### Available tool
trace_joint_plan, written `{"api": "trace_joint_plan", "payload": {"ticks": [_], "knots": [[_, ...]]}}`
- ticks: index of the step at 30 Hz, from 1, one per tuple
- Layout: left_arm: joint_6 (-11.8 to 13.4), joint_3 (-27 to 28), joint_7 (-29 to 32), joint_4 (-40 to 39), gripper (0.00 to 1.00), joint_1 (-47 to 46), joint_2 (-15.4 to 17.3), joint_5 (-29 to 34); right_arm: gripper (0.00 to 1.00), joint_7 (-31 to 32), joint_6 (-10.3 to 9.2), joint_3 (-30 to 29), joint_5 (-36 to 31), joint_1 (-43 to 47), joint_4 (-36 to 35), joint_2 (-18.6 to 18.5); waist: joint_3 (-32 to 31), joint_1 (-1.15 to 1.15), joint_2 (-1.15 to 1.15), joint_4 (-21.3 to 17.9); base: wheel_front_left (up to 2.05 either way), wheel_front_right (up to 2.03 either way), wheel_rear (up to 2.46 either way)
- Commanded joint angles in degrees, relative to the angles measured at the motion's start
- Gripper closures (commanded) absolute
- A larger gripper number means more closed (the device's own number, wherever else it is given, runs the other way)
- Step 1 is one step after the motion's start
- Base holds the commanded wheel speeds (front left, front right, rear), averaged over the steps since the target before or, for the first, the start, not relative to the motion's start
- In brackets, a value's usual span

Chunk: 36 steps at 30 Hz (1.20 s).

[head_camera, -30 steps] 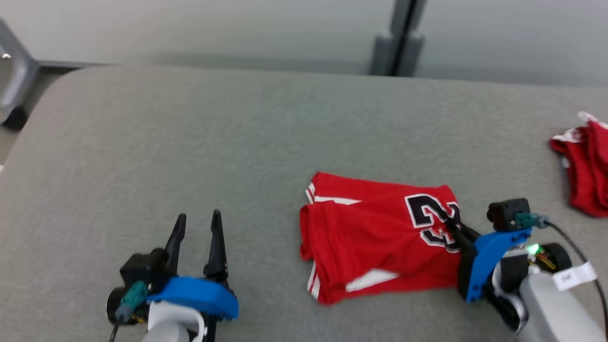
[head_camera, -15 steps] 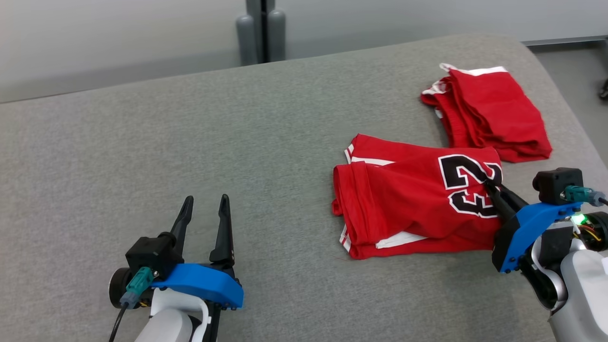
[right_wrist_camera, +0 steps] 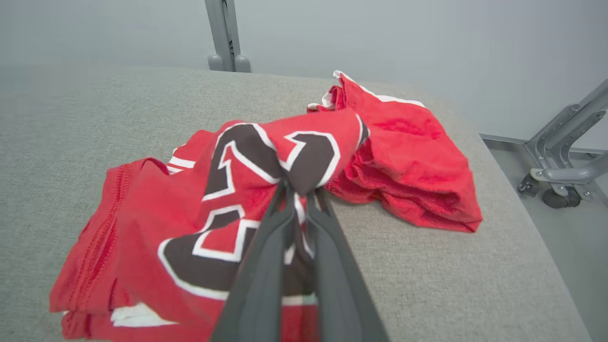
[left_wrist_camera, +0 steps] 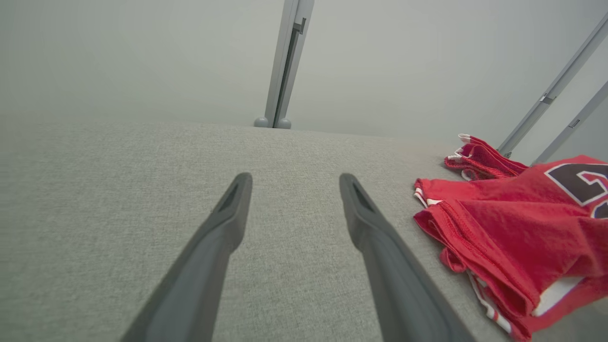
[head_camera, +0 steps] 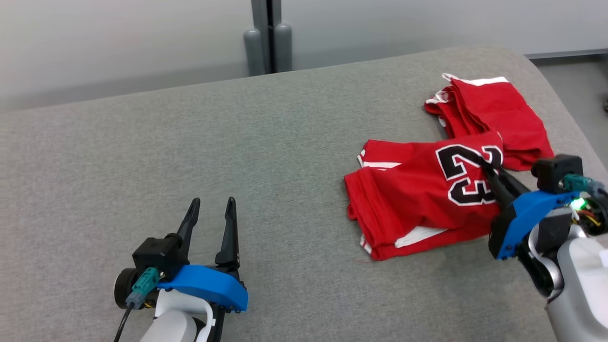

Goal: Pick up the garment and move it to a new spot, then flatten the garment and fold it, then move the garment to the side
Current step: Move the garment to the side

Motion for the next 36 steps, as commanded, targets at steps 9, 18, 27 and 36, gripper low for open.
{"api": "trace_joint_plan", "payload": {"ticks": [9, 18, 27, 36], "knots": [[0.4, 0.2, -1.0, 0.1, 0.00, -0.6, -0.7, -0.5, 1.00, 3.3, 0.01, 1.5, -2.8, -9.5, -0.2, -5.2, 1.1, 0.00, -0.01, 4.7, 0.00, 0.00, 0.00], [0.0, 0.1, -2.0, 1.2, 0.00, -1.1, -1.7, -0.8, 1.00, 6.4, 0.00, 1.3, -5.2, -14.9, 2.6, -16.2, 2.0, 0.00, -0.01, 9.2, 0.00, 0.00, 0.00], [0.2, 0.5, -2.2, 0.9, 0.00, -2.4, -0.9, -0.2, 1.00, 7.6, 0.00, -3.8, -6.9, -17.5, 8.9, -23.2, 5.2, 0.00, -0.01, 12.7, 0.00, 0.00, 0.00], [0.7, 0.2, -1.4, -0.9, 0.00, -3.6, 0.1, 0.4, 1.00, 7.2, 0.00, -9.3, -12.2, -18.2, 14.6, -24.1, 9.7, 0.00, -0.01, 14.5, 0.00, 0.00, 0.00]]}}
